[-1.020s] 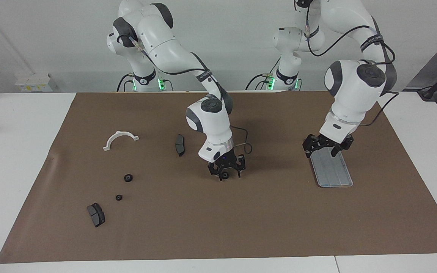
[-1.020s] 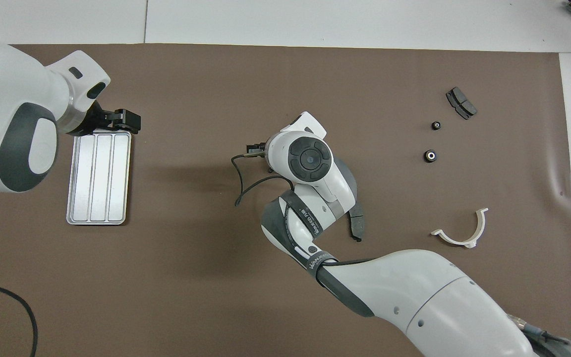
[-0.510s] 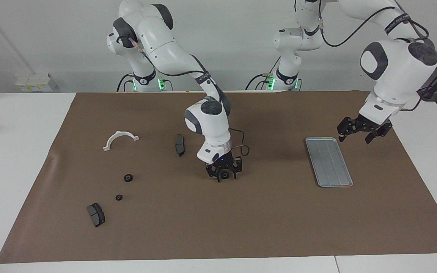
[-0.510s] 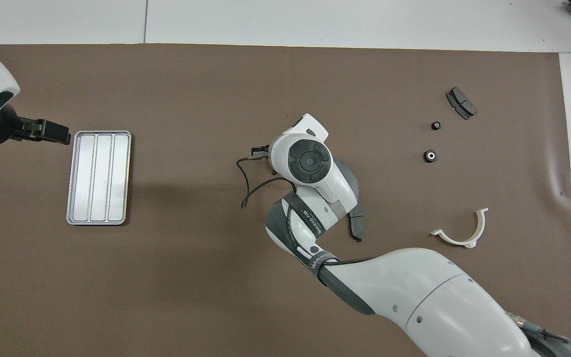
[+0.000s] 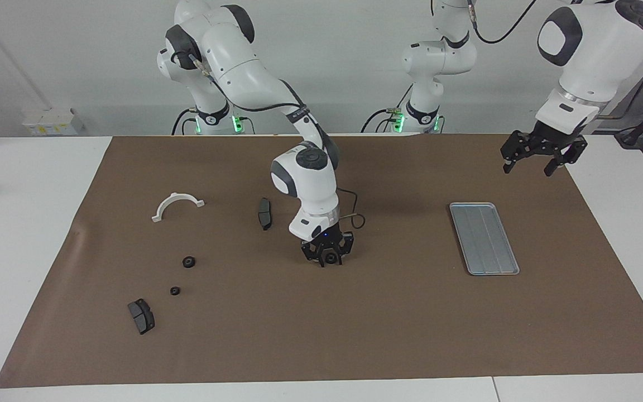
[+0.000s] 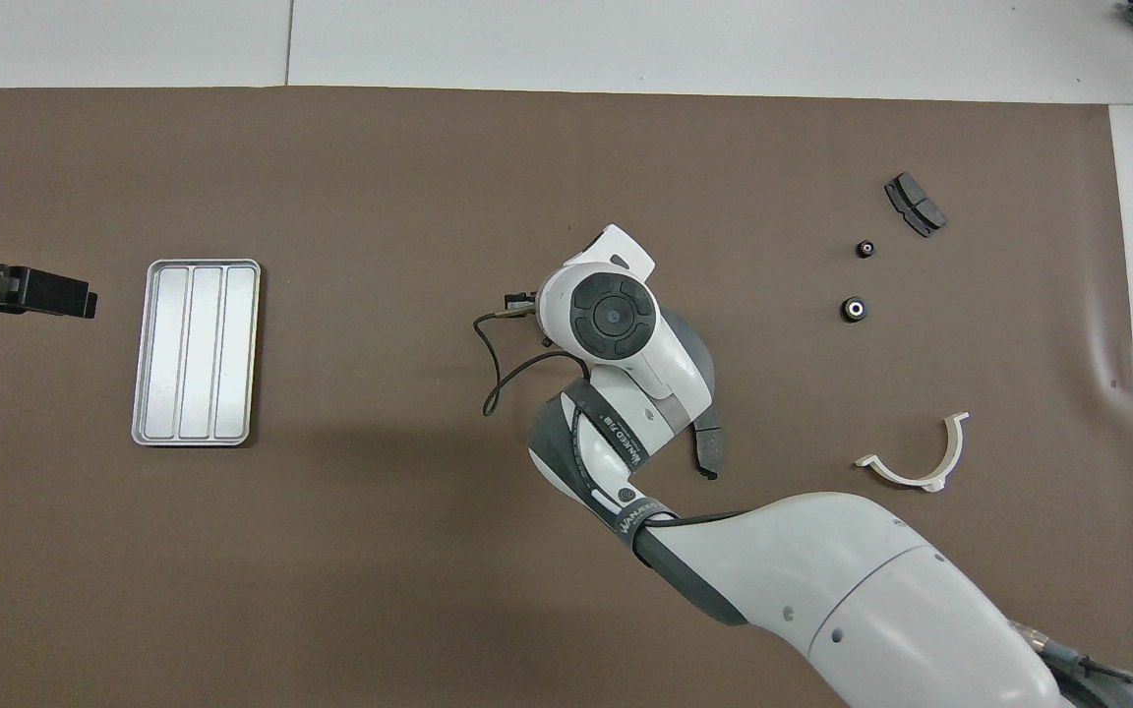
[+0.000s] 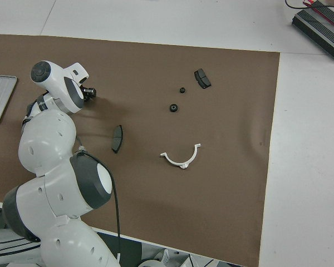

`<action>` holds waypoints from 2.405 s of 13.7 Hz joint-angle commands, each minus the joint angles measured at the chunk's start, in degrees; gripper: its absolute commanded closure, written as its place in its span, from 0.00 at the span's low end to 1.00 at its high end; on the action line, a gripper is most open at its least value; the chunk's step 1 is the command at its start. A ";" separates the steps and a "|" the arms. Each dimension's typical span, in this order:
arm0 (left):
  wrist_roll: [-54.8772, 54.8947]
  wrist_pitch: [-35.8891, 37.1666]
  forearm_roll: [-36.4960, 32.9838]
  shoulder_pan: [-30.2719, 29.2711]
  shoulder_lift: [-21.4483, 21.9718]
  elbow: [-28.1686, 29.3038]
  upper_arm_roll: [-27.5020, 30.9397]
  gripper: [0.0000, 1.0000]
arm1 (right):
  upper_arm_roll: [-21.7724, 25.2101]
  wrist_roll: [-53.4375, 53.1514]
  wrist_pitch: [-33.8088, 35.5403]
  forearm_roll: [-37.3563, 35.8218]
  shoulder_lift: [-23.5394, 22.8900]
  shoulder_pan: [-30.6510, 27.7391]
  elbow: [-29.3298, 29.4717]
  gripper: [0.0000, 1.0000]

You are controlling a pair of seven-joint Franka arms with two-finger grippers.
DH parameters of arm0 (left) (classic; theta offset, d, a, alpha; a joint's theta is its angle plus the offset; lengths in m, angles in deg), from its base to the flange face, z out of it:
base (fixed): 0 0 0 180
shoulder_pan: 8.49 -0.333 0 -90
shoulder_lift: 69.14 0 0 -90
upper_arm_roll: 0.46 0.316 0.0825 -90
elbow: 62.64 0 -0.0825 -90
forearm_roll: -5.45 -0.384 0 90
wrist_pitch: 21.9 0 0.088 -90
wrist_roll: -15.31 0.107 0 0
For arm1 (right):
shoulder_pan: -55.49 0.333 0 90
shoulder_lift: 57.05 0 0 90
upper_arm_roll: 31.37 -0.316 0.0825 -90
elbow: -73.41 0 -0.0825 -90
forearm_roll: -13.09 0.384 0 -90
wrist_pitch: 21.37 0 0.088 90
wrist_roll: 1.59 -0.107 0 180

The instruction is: Place bearing gear from tray to pile

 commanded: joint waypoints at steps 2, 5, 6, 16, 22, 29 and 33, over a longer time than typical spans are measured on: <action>-0.38 11.45 -2.07 1.17 1.30 -7.20 -2.49 0.00 | -0.75 -0.10 1.34 -0.62 0.52 -0.93 -1.23 0.78; -2.49 11.21 -1.28 1.08 1.03 -8.02 -2.85 0.00 | -0.75 0.51 2.92 -0.62 0.52 -2.07 -0.09 0.89; -2.76 10.95 -0.67 0.65 1.21 -7.58 -2.85 0.00 | -0.75 3.13 4.06 -0.62 0.44 -3.56 0.79 0.90; -3.28 10.33 -0.57 0.38 3.67 -2.57 -2.23 0.00 | -1.28 32.75 8.73 -0.09 0.44 -20.96 4.93 0.90; -3.29 10.50 -0.66 0.29 3.76 -2.57 -2.32 0.00 | -1.19 38.92 6.80 -0.18 0.44 -25.54 4.84 0.83; -3.29 10.77 -0.66 -1.55 3.67 -2.13 -2.23 0.00 | -1.28 39.01 10.11 0.35 3.77 -26.16 5.02 0.12; -3.29 10.59 -0.66 -3.75 3.67 -2.13 -2.32 0.00 | -1.19 38.93 25.90 0.52 8.34 -26.07 9.92 0.12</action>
